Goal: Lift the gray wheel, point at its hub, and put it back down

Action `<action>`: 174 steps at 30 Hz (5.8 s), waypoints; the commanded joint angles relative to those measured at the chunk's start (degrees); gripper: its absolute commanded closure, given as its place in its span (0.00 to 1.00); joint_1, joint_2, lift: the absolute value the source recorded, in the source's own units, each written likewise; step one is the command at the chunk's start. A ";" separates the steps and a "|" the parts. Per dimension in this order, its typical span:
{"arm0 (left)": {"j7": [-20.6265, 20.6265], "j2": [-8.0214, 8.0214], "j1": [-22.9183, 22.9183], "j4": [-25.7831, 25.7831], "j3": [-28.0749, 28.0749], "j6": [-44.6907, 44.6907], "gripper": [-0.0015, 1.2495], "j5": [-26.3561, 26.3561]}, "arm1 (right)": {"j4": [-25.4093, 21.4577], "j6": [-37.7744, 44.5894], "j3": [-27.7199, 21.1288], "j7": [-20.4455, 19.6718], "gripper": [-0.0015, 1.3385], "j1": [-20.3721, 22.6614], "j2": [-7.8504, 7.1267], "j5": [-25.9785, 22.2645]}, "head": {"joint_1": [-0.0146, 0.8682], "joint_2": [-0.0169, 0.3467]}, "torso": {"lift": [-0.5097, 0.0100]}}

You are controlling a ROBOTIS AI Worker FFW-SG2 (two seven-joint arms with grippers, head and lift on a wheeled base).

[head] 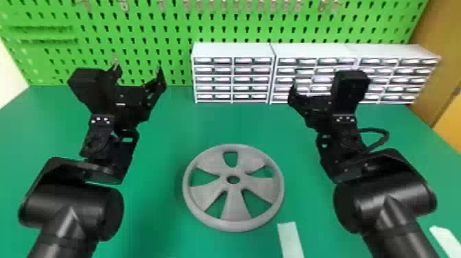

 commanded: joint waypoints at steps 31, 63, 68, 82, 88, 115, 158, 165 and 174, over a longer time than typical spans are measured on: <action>-0.08 -0.22 0.19 0.00 -0.64 -0.35 0.25 -0.59 | -0.32 -0.53 -0.54 0.18 0.05 0.02 0.80 -0.65 | 0.80 0.18 | 0.81; -0.70 -0.22 0.10 0.00 -1.08 -0.35 0.25 -0.86 | -1.11 -0.53 -1.51 0.18 0.05 0.89 0.98 -1.27 | 0.80 0.18 | 0.81; -0.87 -0.22 0.10 0.09 -0.81 -0.35 0.25 -0.77 | -1.11 -0.44 -1.25 0.18 0.05 0.54 0.71 -1.53 | 0.80 0.18 | 0.81; -1.49 -0.22 -0.07 0.18 -0.81 0.17 0.25 -0.42 | -1.11 -0.44 -1.25 0.18 0.05 0.45 0.63 -1.62 | 0.80 0.18 | 0.81; -1.66 -0.22 0.02 0.35 -0.81 0.35 0.25 -0.33 | -1.11 -0.44 -1.25 0.18 0.05 0.45 0.54 -1.79 | 0.80 0.18 | 0.81; -2.02 -0.31 -0.51 0.61 -0.72 0.52 0.25 0.02 | -1.11 -0.44 -1.77 0.18 0.05 0.19 0.71 -1.97 | 0.80 0.18 | 0.81; -2.02 -0.58 -0.42 0.61 -0.55 1.14 0.25 0.46 | -1.29 -0.44 -1.95 0.18 0.05 0.28 0.80 -2.06 | 0.80 0.18 | 0.81; -2.02 -0.58 -0.42 0.70 -0.64 1.14 0.25 0.46 | -1.29 -0.44 -2.21 0.18 0.05 0.37 0.80 -2.06 | 0.80 0.18 | 0.81; -2.02 -0.58 -0.42 0.70 -0.64 1.14 0.25 0.46 | -1.29 -0.36 -2.12 0.18 0.05 0.37 0.80 -2.06 | 0.80 0.18 | 0.81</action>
